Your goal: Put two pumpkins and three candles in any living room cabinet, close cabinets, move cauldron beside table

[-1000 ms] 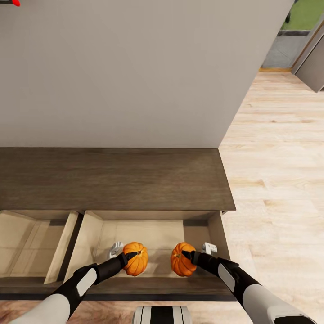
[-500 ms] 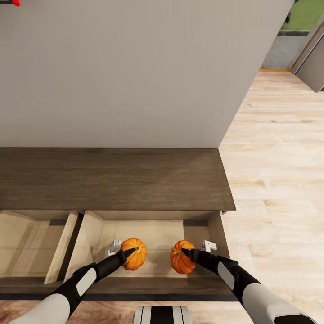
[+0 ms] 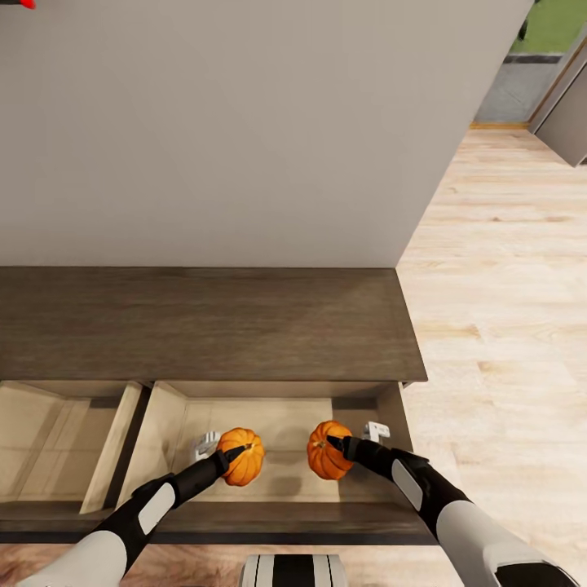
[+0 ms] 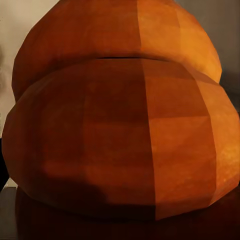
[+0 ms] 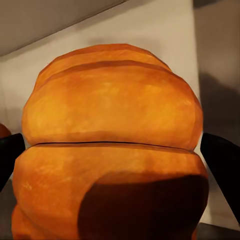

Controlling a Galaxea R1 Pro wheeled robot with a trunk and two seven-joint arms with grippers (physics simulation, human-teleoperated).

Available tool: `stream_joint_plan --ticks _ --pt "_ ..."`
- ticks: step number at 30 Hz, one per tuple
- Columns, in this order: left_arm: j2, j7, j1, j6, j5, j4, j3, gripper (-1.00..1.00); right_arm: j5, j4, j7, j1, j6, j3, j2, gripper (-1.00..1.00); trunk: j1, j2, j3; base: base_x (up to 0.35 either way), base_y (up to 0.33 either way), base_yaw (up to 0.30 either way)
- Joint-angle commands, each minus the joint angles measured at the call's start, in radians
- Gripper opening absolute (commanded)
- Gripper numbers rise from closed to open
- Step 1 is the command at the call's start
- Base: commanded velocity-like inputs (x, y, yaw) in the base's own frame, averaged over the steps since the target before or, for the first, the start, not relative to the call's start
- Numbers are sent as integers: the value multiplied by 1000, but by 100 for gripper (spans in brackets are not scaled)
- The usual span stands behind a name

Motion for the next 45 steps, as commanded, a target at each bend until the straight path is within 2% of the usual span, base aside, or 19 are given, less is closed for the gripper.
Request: stream_joint_plan --ticks 1,6,7,8,13,45 --pt "1 6 -6 4 0 2 0 -100 -1 0 -2 0 2 0 1 -100 0 0 -1 0 0 0" --pt "-6 34 -34 16 0 6 -1 -100 -1 0 -4 0 3 -1 1 -100 0 0 -9 0 0 0" --pt "-8 111 -47 17 0 4 -1 -100 -1 0 -4 0 3 -1 1 -100 0 0 -11 0 0 0" --pt "-10 118 -50 17 0 2 -1 -100 -1 0 -4 0 3 -1 0 -100 0 0 -12 0 0 0" --pt "-12 123 -64 18 1 10 -2 -100 -1 0 -4 0 3 -1 0 -100 0 0 -20 0 0 0" --pt "-14 112 -66 13 1 1 -2 -100 -6 -14 -5 -5 2 -1 -1 -100 0 0 -71 0 0 0"
